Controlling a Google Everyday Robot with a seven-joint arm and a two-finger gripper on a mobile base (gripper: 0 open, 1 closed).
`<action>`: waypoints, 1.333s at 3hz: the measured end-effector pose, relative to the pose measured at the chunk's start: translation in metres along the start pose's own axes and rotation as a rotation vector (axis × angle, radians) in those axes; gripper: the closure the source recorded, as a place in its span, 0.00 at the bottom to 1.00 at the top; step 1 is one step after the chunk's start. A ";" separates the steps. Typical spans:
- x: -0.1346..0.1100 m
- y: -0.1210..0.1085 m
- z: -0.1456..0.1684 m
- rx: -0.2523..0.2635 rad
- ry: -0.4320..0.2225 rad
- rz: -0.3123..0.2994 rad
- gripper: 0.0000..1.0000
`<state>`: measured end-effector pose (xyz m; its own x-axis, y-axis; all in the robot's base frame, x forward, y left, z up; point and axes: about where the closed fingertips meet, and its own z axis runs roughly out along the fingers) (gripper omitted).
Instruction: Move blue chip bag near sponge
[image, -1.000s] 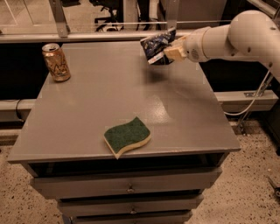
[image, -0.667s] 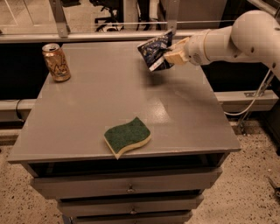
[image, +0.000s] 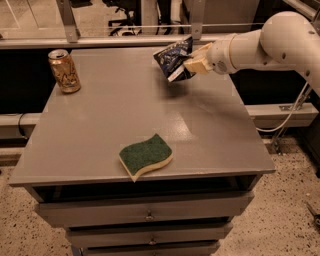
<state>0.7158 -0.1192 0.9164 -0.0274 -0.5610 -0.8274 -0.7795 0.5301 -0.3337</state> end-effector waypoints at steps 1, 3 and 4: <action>-0.009 0.026 -0.019 -0.097 -0.018 -0.039 1.00; -0.006 0.095 -0.071 -0.297 -0.049 -0.090 1.00; 0.002 0.122 -0.088 -0.384 -0.051 -0.105 1.00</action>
Offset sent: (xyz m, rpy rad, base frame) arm -0.1067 0.0003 0.0265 -0.0150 0.0483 0.2517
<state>0.5653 -0.1112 0.9141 0.0881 -0.5621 -0.8223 -0.9538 0.1905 -0.2324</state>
